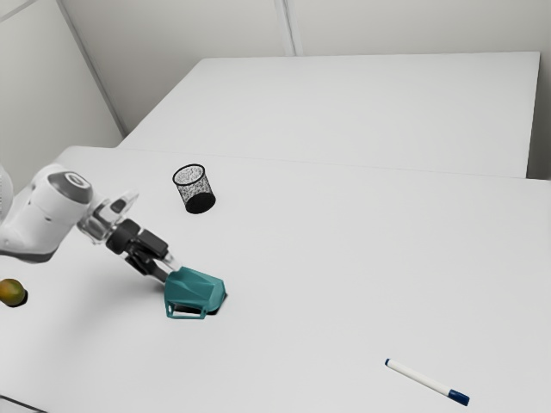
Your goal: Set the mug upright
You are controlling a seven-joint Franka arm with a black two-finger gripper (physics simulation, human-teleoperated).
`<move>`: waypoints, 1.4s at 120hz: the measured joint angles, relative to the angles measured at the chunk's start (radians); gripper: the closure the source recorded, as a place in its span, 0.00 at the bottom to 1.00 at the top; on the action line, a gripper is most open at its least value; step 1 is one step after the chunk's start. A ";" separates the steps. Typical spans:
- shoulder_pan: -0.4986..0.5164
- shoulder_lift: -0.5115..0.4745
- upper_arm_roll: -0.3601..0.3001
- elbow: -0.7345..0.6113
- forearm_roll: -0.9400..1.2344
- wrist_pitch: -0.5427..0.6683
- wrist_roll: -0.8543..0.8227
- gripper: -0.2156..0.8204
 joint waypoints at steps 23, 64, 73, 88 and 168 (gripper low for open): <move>-0.006 0.032 -0.006 0.000 -0.040 -0.019 0.067 0.21; -0.005 0.047 -0.007 0.001 -0.056 -0.078 0.145 0.69; -0.005 0.047 -0.007 0.003 -0.056 -0.084 0.157 0.78; -0.007 0.041 -0.007 0.008 -0.053 -0.095 0.173 0.86; 0.000 -0.153 -0.165 0.022 0.108 -0.038 0.163 0.96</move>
